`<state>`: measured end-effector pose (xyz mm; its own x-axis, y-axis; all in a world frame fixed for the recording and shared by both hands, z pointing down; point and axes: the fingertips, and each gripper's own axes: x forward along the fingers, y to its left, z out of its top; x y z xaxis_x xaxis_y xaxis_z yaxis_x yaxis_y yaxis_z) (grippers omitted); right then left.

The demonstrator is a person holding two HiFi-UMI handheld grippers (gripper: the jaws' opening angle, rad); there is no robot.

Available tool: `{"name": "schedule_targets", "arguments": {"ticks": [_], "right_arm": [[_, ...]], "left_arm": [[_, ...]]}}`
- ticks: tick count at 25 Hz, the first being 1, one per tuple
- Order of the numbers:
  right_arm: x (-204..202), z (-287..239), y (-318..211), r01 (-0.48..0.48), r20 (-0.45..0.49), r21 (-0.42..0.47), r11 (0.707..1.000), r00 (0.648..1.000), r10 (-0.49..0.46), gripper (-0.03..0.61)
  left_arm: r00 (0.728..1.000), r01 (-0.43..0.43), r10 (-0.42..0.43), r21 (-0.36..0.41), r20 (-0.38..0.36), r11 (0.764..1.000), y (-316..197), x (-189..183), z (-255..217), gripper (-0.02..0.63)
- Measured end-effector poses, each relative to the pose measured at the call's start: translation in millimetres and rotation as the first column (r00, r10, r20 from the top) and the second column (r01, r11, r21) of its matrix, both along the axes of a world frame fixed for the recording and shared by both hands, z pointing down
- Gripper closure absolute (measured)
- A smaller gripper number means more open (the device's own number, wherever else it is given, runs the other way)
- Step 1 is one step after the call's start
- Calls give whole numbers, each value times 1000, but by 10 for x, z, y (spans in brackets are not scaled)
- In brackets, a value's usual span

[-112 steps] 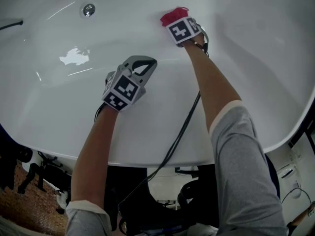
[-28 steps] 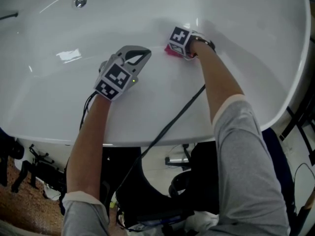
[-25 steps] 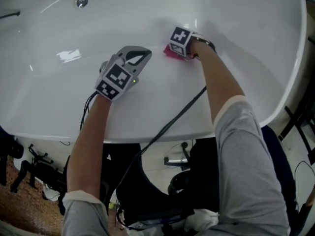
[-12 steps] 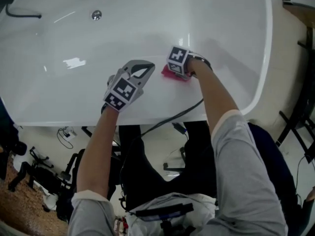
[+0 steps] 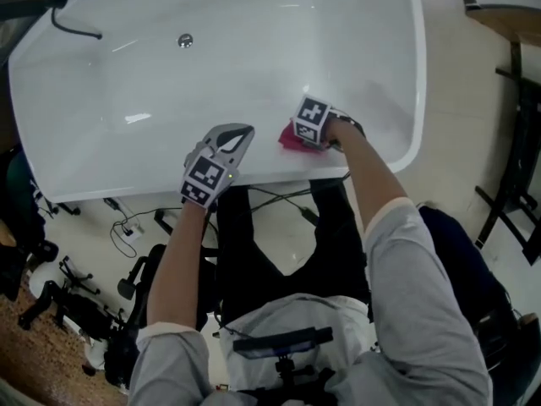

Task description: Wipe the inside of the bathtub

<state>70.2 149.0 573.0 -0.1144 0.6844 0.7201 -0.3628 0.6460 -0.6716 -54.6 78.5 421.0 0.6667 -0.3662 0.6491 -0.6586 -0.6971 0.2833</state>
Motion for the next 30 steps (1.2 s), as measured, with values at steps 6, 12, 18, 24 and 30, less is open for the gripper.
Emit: {"name": "schedule_targets", "arguments": {"ticks": [6, 12, 18, 24, 30], "right_arm": [[-45, -458, 131, 0, 15, 75, 997, 1000, -1, 523], [-55, -894, 335, -64, 21, 91, 994, 998, 62, 522], [-376, -1525, 372, -472, 178, 215, 855, 880, 441, 514], [-372, -2738, 163, -830, 482, 369, 419, 556, 677, 509], [-306, -3784, 296, -873, 658, 463, 153, 454, 601, 508]], "left_arm": [[998, 56, -55, 96, -12, 994, 197, -292, -776, 611], [994, 113, -110, 146, -28, 983, 406, -593, -1367, 611], [998, 52, -46, 196, -35, 979, 629, -751, -1824, 611], [998, 45, -30, 275, -58, 960, 784, -1188, -2357, 611], [993, 98, -71, 323, -94, 941, 1048, -1485, -2861, 611]]}}
